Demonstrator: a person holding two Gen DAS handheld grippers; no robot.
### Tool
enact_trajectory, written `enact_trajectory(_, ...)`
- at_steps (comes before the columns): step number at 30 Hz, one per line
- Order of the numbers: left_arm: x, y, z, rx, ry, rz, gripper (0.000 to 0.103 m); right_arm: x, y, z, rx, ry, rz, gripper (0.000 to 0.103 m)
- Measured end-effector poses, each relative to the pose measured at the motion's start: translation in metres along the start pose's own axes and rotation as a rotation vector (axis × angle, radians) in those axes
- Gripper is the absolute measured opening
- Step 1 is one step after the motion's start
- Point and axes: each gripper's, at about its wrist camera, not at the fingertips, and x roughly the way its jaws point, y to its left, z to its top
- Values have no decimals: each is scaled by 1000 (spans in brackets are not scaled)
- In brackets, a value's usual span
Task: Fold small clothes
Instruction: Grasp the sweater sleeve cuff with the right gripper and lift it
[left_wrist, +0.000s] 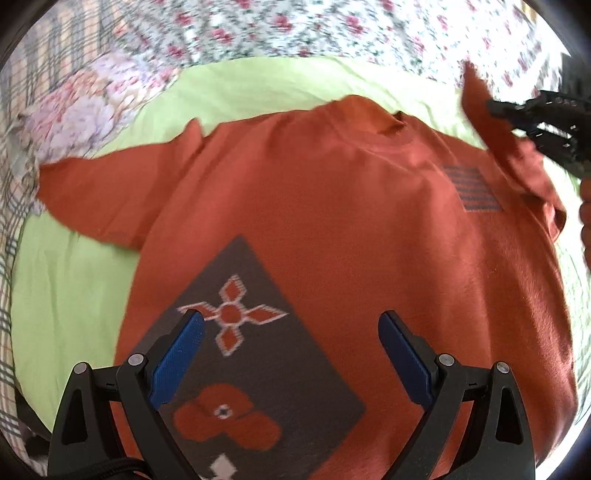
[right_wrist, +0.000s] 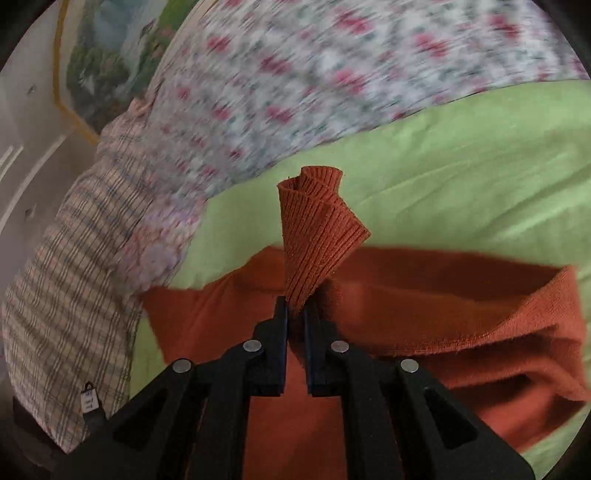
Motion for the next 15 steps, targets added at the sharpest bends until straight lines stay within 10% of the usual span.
enact_trajectory(15,3,40,3,-16,-55,-122,96,170,85,-64,-30,291,123,21)
